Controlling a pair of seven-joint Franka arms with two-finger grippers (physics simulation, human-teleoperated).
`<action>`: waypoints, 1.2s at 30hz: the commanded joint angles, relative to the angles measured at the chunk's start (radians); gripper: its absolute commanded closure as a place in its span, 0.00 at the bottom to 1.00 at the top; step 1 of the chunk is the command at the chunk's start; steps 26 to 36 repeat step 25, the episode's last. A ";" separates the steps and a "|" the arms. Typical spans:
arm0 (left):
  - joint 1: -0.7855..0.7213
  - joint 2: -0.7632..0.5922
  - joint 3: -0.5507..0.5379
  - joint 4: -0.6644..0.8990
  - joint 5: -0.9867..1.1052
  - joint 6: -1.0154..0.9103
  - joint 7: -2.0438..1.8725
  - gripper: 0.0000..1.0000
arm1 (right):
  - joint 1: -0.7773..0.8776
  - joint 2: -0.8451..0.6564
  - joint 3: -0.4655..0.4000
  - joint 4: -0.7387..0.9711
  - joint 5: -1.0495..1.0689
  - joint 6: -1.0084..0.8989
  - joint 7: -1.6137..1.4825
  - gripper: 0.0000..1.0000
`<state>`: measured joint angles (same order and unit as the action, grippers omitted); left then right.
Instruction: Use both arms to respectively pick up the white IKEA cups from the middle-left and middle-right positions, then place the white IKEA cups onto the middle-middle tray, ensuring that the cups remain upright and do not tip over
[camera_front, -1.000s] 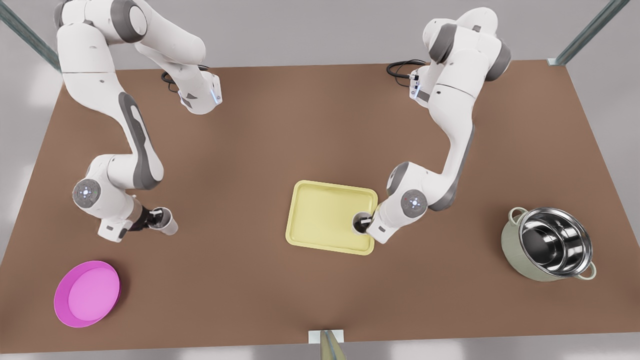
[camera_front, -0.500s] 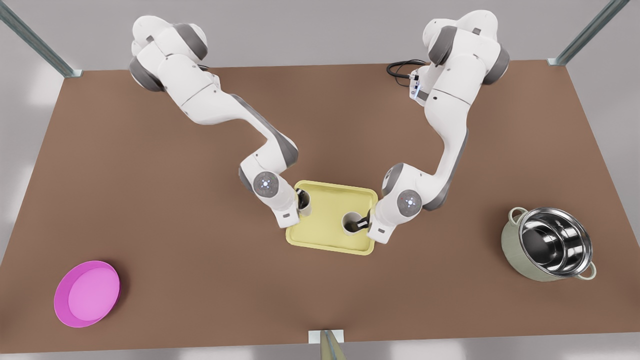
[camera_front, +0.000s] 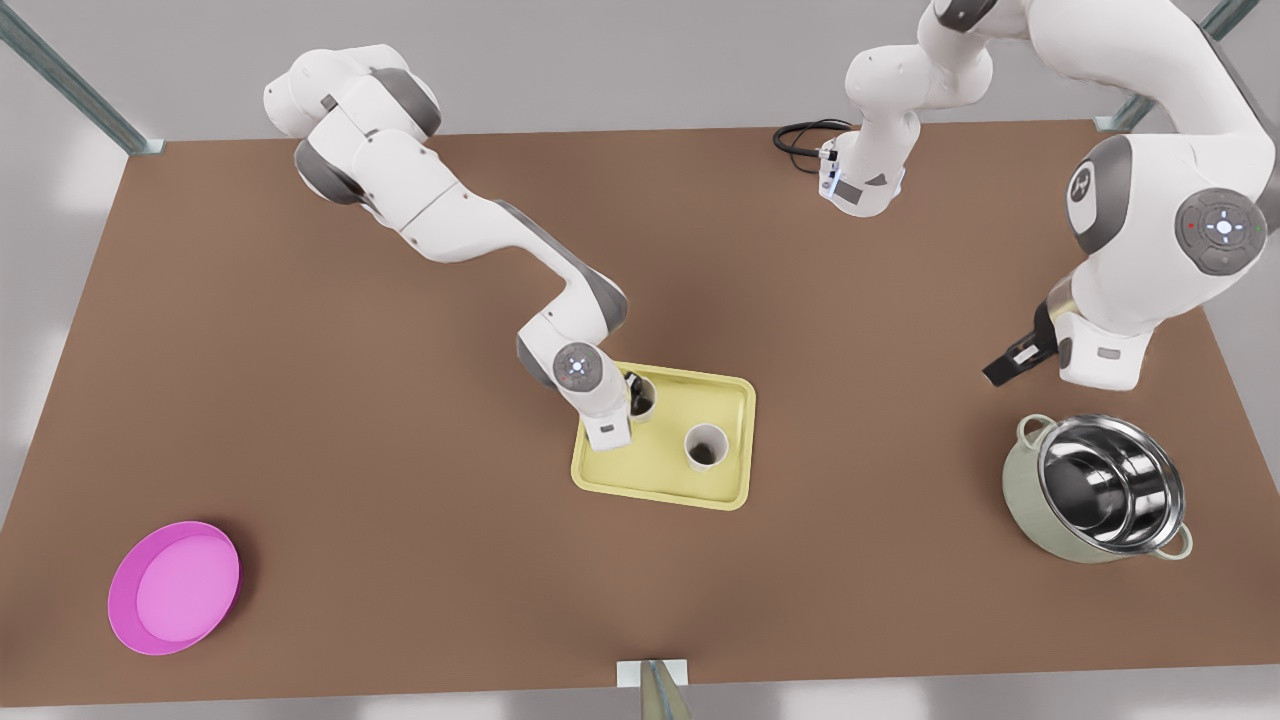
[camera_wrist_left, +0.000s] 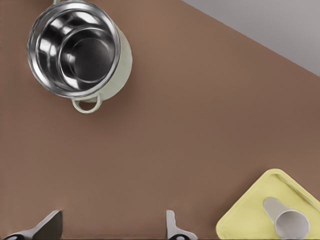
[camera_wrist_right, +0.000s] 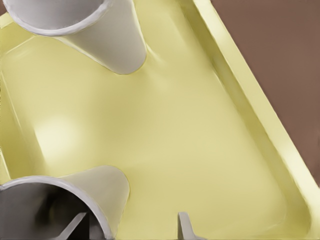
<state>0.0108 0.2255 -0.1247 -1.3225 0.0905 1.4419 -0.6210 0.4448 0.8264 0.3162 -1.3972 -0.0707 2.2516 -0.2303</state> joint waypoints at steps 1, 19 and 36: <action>0.005 -0.006 0.004 -0.007 -0.020 -0.161 0.498 0.00 | 0.000 -0.006 0.004 0.012 0.054 -0.040 0.040 0.00; 0.017 -0.011 0.004 -0.006 -0.074 -0.201 0.504 0.00 | -0.322 -0.498 -0.385 0.106 -0.023 -0.794 0.319 0.00; 0.017 -0.009 0.004 -0.009 -0.074 -0.204 0.504 0.00 | -0.344 -0.724 -0.385 -0.088 -0.015 -0.816 0.319 0.00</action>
